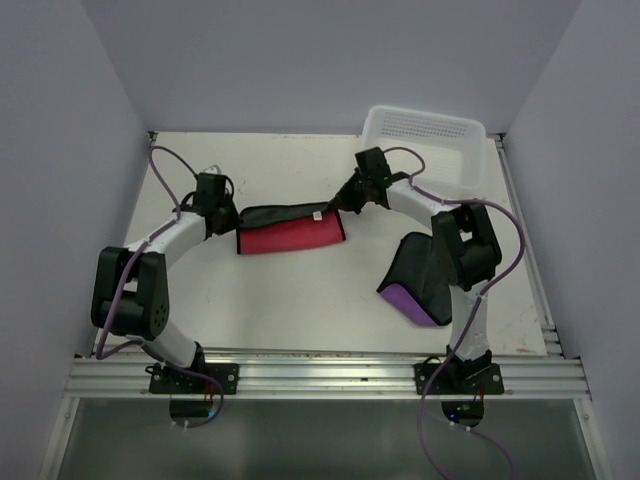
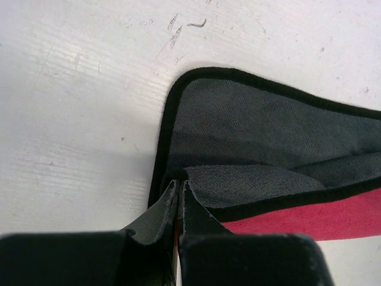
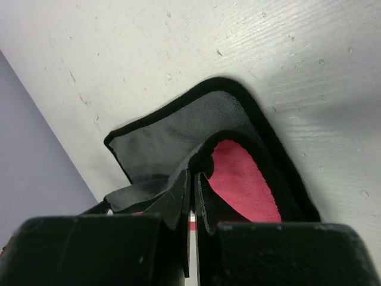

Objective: Roll the towels
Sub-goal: Fold the towel

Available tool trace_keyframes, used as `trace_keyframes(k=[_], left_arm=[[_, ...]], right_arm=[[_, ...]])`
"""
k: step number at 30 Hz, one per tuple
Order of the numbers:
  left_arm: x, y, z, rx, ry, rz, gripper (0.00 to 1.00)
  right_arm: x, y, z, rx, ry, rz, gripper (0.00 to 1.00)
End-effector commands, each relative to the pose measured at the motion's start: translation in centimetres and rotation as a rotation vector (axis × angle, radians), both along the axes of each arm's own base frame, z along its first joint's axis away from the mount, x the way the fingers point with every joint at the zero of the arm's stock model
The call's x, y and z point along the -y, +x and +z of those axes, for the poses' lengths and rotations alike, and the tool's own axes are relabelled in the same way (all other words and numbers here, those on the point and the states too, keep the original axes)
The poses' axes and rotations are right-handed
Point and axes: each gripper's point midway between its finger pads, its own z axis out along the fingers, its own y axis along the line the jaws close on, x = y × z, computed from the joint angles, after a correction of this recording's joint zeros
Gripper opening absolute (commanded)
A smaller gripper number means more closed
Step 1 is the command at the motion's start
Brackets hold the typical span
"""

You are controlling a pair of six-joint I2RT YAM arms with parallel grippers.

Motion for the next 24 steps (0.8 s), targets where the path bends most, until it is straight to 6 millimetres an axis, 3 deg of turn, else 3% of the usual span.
trace_keyframes(k=[1,8,11,15,17,24], left_arm=[[-0.4,2.0,1.6,0.056,0.008,-0.009,0.0],[-0.3,3.1,1.1,0.048,0.002,-0.005,0.01],[0.0,3.6,0.4,0.037,-0.011,-0.018,0.2],[-0.1,3.8,-0.5,0.02,-0.016,-0.013,0.25],[-0.3,3.9,-0.6,0.019,-0.012,-0.009,0.36],[-1.7,4.4,1.7,0.078,0.01,0.017,0.51]], right_arm=[[-0.4,1.1,1.3,0.018,0.035,0.001,0.0],[0.1,1.8,0.3,0.002,0.028,-0.015,0.0],[-0.1,2.0,-0.2,-0.016,0.046,-0.019,0.02],[0.0,2.6,-0.7,-0.02,0.052,-0.029,0.06],[-0.2,2.9,-0.7,-0.02,0.055,-0.028,0.08],[0.3,3.5,-1.2,-0.027,0.046,-0.044,0.1]])
